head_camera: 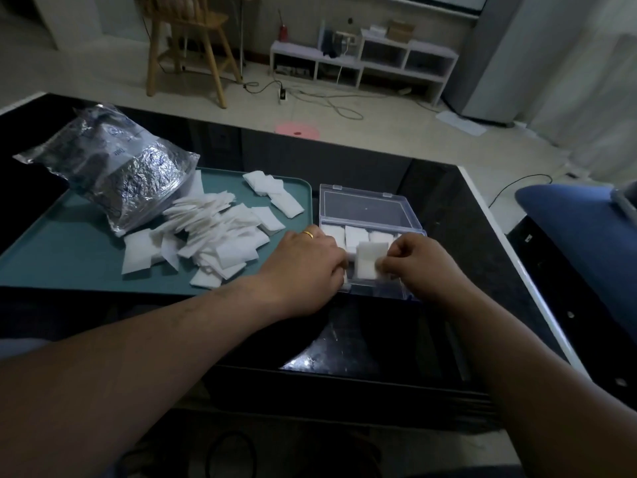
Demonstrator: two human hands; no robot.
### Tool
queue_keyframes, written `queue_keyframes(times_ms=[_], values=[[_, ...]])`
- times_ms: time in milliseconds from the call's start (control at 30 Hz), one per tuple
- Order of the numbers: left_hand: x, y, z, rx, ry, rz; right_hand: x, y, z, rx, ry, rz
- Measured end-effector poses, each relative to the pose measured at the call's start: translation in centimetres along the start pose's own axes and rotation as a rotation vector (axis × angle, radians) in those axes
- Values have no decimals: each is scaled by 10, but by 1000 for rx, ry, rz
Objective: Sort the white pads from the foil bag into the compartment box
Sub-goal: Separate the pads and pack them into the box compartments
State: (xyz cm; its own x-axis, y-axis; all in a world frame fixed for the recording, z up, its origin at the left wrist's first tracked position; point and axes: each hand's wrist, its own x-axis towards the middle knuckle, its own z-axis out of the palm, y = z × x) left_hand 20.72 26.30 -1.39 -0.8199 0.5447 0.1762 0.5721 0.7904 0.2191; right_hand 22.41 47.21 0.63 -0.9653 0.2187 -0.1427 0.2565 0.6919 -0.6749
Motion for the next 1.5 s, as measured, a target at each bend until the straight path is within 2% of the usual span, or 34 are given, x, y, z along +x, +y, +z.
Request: queue_keyframes(times_ms=[267, 400, 633, 700, 800, 967, 1133, 1233, 1333, 1500], values=[[0, 1, 5, 95, 21, 27, 9, -7, 4, -61, -142, 46], [0, 2, 6, 76, 3, 27, 10, -6, 10, -135, -96, 39], [-2, 0, 6, 114, -45, 67, 7, -7, 13, -399, -16, 25], [-1, -2, 4, 47, 7, 46, 6, -12, 12, -388, 88, -36], [-2, -13, -9, -36, 141, 16, 4, -26, 14, -246, 177, -133], [-20, -58, -37, -65, 300, -67, 0, -75, 37, -186, 132, -298], [-38, -122, -66, -119, 347, -252, 10, -130, 78, -200, 27, -413], [-49, -163, -85, -135, 298, -366, 19, -156, 100, -206, -19, -455], [-60, -188, -90, -152, 158, -447, 25, -168, 118, -258, -106, -429], [-65, -184, -80, -68, -58, -431, 28, -169, 134, -387, -210, -412]])
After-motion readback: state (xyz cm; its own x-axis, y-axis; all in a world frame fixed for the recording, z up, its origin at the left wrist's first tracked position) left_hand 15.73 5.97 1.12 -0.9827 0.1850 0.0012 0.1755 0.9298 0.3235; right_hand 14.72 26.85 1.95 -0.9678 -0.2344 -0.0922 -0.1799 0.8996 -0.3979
